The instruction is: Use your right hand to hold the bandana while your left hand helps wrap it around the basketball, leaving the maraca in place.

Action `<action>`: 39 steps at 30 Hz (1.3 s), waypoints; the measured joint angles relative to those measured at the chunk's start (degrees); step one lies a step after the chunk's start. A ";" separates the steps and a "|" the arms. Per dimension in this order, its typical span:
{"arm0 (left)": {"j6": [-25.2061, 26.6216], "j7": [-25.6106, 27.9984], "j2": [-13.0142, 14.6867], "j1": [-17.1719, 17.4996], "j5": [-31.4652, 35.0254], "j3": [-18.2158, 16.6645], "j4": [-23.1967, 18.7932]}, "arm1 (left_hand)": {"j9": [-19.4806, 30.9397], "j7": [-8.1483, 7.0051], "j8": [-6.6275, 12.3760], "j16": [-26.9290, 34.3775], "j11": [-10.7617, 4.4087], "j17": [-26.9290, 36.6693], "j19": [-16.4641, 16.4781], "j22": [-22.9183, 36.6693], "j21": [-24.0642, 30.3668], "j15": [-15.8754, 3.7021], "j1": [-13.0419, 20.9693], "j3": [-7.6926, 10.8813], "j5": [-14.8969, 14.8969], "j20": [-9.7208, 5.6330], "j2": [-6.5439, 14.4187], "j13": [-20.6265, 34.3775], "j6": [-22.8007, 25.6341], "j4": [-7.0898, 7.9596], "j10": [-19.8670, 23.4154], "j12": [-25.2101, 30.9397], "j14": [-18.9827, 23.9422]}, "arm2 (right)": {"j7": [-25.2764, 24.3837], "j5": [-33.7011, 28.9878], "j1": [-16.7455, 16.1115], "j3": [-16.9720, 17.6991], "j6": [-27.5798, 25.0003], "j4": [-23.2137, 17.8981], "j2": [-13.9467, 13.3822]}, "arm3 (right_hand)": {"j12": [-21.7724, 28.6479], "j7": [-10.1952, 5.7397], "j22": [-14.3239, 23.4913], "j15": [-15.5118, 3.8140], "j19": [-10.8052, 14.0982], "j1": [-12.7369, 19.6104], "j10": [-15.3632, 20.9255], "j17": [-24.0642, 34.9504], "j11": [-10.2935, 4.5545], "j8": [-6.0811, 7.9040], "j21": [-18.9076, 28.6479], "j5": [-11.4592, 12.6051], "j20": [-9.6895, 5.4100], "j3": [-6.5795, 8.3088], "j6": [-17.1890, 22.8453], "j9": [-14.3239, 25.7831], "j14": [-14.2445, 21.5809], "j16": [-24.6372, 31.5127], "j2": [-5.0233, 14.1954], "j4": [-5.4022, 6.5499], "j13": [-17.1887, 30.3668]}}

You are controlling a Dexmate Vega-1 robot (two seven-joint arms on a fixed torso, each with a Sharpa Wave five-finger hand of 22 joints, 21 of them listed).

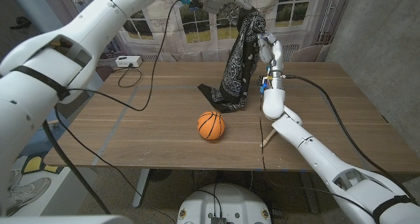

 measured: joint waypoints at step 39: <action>0.66 12.81 13.58 20.58 -5.38 -9.03 -12.94 | -13.59 -2.48 1.85 0.51 2.43 0.38 -3.39 0.95 -4.82 2.17 -0.42 -10.39 8.23 1.01 -2.51 0.97 -16.09 0.10 -7.77 2.33 -0.68 | -3.98 2.02 1.08 2.37 6.61 3.13 1.52 | 1.92 0.21 -0.16 0.00 0.00 -0.28 -0.11 1.77 0.14 5.47 0.44 0.64 0.00 1.25 -2.65 6.01 0.01 -1.40 -0.30 1.75 3.52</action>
